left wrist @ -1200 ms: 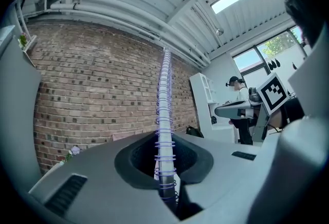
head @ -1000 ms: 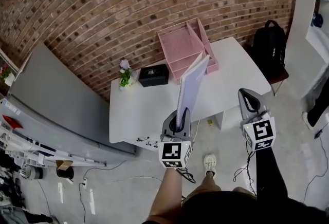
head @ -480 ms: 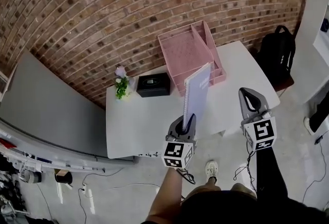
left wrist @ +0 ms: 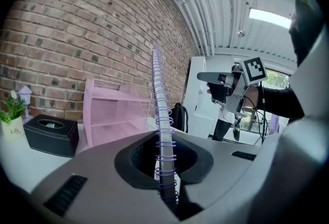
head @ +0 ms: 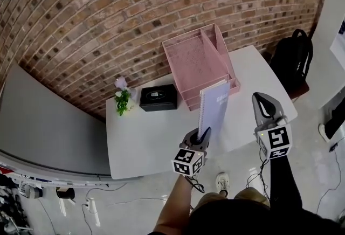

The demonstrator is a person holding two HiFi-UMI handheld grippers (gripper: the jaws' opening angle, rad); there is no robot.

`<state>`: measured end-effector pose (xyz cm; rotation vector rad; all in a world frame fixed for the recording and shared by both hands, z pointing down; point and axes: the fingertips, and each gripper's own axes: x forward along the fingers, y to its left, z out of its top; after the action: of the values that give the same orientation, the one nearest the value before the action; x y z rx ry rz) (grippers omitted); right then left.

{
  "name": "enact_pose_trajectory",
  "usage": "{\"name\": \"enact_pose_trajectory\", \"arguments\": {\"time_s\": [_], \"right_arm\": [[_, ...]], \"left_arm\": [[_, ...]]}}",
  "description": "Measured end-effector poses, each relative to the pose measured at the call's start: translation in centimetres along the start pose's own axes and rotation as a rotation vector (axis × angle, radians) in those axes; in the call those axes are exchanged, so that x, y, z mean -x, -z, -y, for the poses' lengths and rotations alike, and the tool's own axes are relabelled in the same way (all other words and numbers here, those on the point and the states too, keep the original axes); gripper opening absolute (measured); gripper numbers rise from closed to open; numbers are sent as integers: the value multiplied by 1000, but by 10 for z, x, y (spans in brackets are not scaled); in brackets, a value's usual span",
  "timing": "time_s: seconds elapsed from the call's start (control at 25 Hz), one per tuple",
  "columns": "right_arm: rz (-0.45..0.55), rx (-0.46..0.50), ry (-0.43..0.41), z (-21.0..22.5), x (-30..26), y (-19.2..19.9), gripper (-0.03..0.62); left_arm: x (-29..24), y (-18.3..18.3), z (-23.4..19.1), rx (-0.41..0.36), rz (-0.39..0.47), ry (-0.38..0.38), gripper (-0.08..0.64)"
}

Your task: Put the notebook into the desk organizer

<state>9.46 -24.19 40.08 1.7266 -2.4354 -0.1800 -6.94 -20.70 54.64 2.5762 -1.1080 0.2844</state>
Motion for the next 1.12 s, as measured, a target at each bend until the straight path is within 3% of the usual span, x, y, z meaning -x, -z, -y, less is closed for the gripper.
{"name": "enact_pose_trajectory", "arguments": {"time_s": [0.24, 0.52, 0.92, 1.12], "right_arm": [[-42, -7, 1, 2, -19, 17, 0], [-65, -7, -28, -1, -32, 25, 0], [-49, -30, -115, -7, -64, 27, 0], [-37, -33, -134, 3, -77, 24, 0]], "left_arm": [[-23, 23, -18, 48, -50, 28, 35], [-34, 42, -36, 142, -84, -16, 35], [-47, 65, -62, 480, -87, -106, 35], [-52, 73, -76, 581, -67, -158, 35]]}}
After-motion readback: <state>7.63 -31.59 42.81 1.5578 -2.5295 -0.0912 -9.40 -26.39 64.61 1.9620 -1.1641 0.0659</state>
